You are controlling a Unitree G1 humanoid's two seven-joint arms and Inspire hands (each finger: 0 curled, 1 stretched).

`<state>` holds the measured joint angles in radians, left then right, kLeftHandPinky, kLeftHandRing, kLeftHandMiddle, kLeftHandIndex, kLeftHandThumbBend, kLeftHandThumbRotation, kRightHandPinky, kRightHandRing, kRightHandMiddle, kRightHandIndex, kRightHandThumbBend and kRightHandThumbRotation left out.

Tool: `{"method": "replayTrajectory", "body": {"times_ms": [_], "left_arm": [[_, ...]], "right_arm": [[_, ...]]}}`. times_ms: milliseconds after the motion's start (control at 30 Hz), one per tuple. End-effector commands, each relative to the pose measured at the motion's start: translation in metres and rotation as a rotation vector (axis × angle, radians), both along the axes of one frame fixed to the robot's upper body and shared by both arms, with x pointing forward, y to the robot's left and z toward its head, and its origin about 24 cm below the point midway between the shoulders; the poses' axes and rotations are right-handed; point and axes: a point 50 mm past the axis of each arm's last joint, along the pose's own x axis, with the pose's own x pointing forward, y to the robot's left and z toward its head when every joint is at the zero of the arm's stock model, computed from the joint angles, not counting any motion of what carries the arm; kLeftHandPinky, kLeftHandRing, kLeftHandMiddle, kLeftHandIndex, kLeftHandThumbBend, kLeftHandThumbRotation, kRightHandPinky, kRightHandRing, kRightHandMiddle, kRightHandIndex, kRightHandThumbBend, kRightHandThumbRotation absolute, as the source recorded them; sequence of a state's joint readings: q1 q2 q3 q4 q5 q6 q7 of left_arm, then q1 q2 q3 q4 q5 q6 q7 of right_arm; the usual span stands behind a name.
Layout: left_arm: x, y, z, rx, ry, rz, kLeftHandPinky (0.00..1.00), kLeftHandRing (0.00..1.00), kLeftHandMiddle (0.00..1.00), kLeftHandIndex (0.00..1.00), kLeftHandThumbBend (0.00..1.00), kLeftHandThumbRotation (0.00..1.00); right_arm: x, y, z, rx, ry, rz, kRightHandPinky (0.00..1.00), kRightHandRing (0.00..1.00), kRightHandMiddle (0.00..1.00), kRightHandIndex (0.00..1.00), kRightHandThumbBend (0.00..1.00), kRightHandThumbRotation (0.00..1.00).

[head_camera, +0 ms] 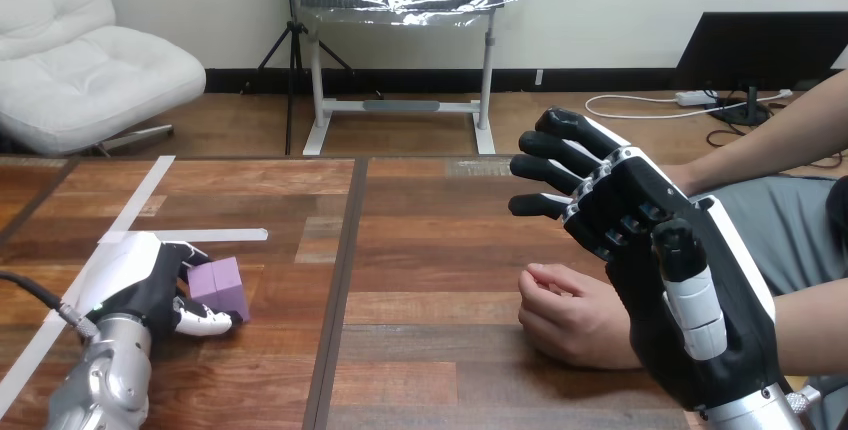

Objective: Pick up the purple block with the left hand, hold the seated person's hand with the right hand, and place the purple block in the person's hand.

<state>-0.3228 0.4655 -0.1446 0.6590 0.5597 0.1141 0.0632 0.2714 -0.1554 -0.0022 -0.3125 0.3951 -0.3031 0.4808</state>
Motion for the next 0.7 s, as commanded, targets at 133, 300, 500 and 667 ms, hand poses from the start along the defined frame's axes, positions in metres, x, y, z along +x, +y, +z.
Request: {"method": "replayTrajectory", "body": {"times_ms": [133,300,500,667], "left_arm": [[0.0224,-0.0094,0.0284,0.018,-0.102,-0.035,0.5,0.57,0.63,0.6,0.71,0.0],[0.0224,-0.0097,0.0282,0.013,-0.101,-0.032,0.45,0.52,0.59,0.58,0.71,0.0],[0.0222,-0.0097,0.0274,0.004,-0.106,-0.028,0.41,0.48,0.55,0.56,0.7,0.0],[0.0216,-0.0103,0.0275,-0.005,-0.115,-0.024,0.41,0.47,0.53,0.55,0.69,0.0]], "right_arm": [[0.0065,0.0013,0.0137,0.021,-0.079,0.003,0.73,0.82,0.83,0.84,0.83,0.79],[0.0066,0.0013,0.014,0.02,-0.08,0.0,0.73,0.82,0.83,0.84,0.83,0.79],[0.0067,0.0013,0.014,0.021,-0.08,-0.001,0.73,0.82,0.83,0.84,0.83,0.79],[0.0067,0.0011,0.0141,0.021,-0.082,0.0,0.72,0.82,0.83,0.84,0.82,0.79]]}}
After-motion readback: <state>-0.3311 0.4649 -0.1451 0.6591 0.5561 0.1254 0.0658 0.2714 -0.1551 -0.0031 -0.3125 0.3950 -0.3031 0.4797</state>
